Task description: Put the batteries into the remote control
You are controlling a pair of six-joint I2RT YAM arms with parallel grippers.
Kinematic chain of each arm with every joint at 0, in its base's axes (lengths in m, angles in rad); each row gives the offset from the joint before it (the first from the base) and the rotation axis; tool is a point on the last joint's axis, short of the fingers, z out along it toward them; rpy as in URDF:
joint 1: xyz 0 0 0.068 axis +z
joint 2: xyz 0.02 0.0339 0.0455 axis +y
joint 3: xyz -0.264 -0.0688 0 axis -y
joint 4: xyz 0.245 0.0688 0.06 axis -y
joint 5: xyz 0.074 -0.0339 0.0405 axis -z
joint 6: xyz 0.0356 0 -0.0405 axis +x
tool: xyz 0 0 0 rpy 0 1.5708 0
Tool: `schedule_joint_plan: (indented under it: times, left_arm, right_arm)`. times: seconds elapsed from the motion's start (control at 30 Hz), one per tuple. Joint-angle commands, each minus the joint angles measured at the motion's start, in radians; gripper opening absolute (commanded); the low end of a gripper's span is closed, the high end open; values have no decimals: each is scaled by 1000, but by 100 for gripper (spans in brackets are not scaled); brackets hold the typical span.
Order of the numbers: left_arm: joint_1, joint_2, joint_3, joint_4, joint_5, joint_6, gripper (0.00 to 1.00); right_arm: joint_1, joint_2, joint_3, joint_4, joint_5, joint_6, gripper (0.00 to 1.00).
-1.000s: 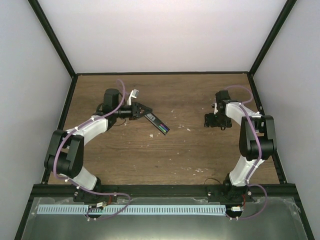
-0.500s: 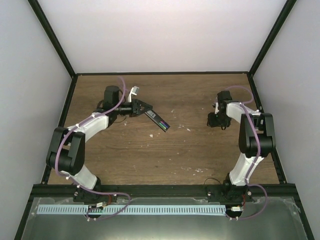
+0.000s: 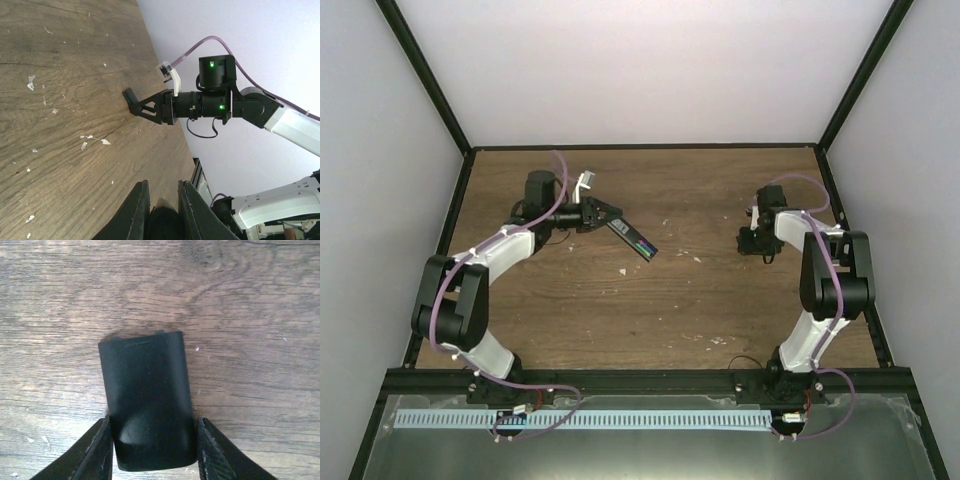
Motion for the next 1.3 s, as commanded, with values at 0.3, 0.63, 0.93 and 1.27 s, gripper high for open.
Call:
schedule_joint_plan:
  times: [0.3,0.63,0.93,1.27]
  left_arm:
    - [32,-15,-289,418,-70,-134,0]
    - [21,43,-456,647,-186,-146,0]
    - [-6,126,-526,755,-246,-145,0]
    - [-9,244,-574,930,-274,-193,0]
  right_arm:
    - [153,-92,-71,-14,-123,-7,30]
    - [334,-221,-156,109,-269,-47,27]
    - [487,-261,-193,233,-311,-113,27]
    - [592,-203,-128,265,-314,-236,27]
